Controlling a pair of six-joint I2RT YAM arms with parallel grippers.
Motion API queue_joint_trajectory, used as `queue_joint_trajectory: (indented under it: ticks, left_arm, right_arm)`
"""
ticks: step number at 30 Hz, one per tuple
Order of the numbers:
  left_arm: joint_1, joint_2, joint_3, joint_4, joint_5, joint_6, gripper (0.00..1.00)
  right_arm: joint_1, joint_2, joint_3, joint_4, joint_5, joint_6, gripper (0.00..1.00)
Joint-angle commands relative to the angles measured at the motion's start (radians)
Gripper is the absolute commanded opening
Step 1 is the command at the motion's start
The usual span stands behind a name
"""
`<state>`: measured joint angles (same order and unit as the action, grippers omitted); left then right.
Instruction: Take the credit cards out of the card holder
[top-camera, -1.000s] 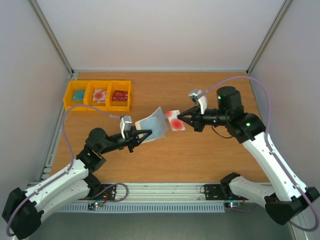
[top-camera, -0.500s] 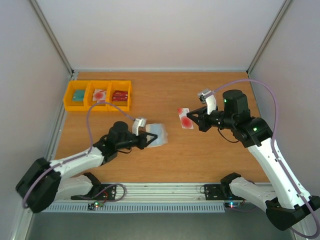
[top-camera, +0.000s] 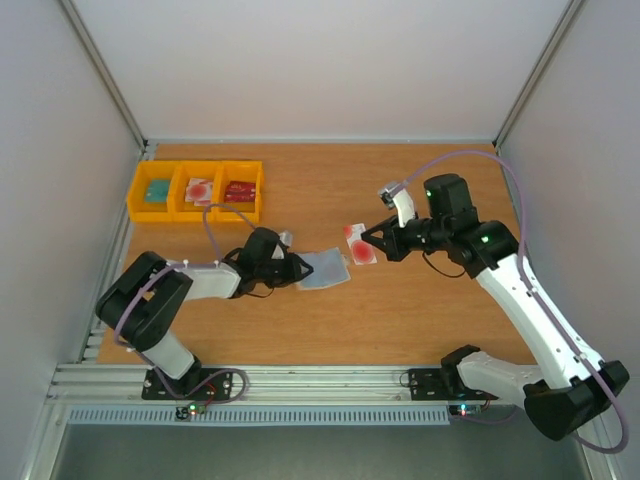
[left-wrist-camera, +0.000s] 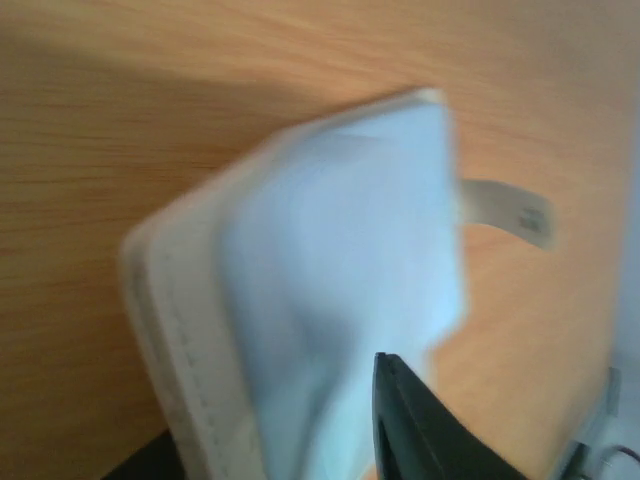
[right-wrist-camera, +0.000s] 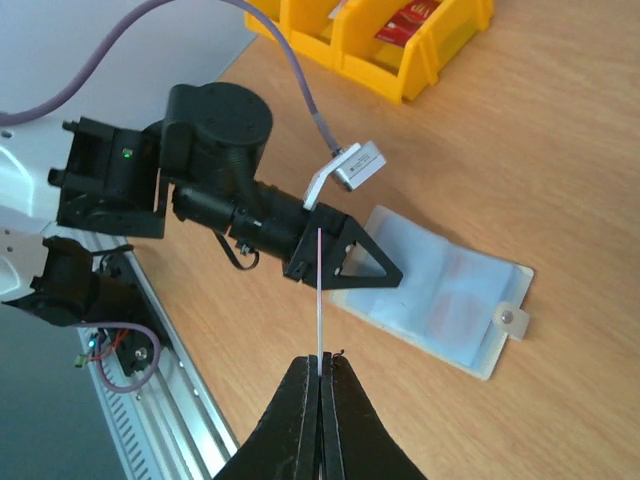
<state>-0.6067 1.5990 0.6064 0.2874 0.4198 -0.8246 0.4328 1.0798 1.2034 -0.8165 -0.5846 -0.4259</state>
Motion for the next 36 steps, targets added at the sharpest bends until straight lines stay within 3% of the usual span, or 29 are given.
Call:
queue_joint_trajectory:
  ticks: [1,5,10,13,15,18,21,24,27,30,33,36]
  left_arm:
    - [0.058,0.036,0.029,-0.191,-0.104,-0.112,0.46]
    - [0.095,-0.018,0.012,-0.278,-0.168,-0.127,0.70]
    - [0.163,-0.204,-0.059,-0.385,-0.254,-0.081,0.78]
    - [0.209,-0.375,-0.077,-0.379,-0.213,0.124,0.78]
    - [0.234,-0.494,-0.078,-0.326,-0.055,0.323,0.71]
    - [0.240,-0.685,-0.060,-0.242,0.384,0.686,0.62]
    - [0.237,-0.786,0.047,-0.522,0.675,1.060,0.61]
    - [0.234,-0.784,0.179,-0.873,0.761,1.365,0.63]
    - [0.192,-0.783,0.210,-0.957,0.759,1.417,0.68]
    - [0.124,-0.774,0.212,-0.967,0.697,1.398,0.66]
    - [0.049,-0.768,0.190,-0.905,0.627,1.411,0.64]
    - [0.021,-0.754,0.184,-0.794,0.585,1.311,0.55]
  right_arm:
    - [-0.003,0.038,-0.008,0.046,-0.074,-0.005,0.01]
    - [-0.004,0.059,-0.001,0.060,-0.095,0.002,0.01]
    - [-0.003,0.077,0.008,0.094,-0.128,0.012,0.01]
    - [-0.003,0.100,0.037,0.087,-0.172,-0.002,0.01]
    - [0.008,0.117,0.067,0.054,-0.204,-0.035,0.01]
    - [0.111,0.140,0.123,-0.046,-0.134,-0.167,0.01]
    - [0.201,0.161,0.168,-0.120,-0.121,-0.269,0.01]
    - [0.289,0.191,0.198,-0.167,-0.032,-0.317,0.01]
    - [0.366,0.232,0.227,-0.184,0.023,-0.342,0.01]
    - [0.399,0.247,0.248,-0.173,0.045,-0.346,0.01]
    - [0.446,0.270,0.273,-0.173,0.046,-0.363,0.01]
    - [0.491,0.290,0.292,-0.190,0.062,-0.372,0.01]
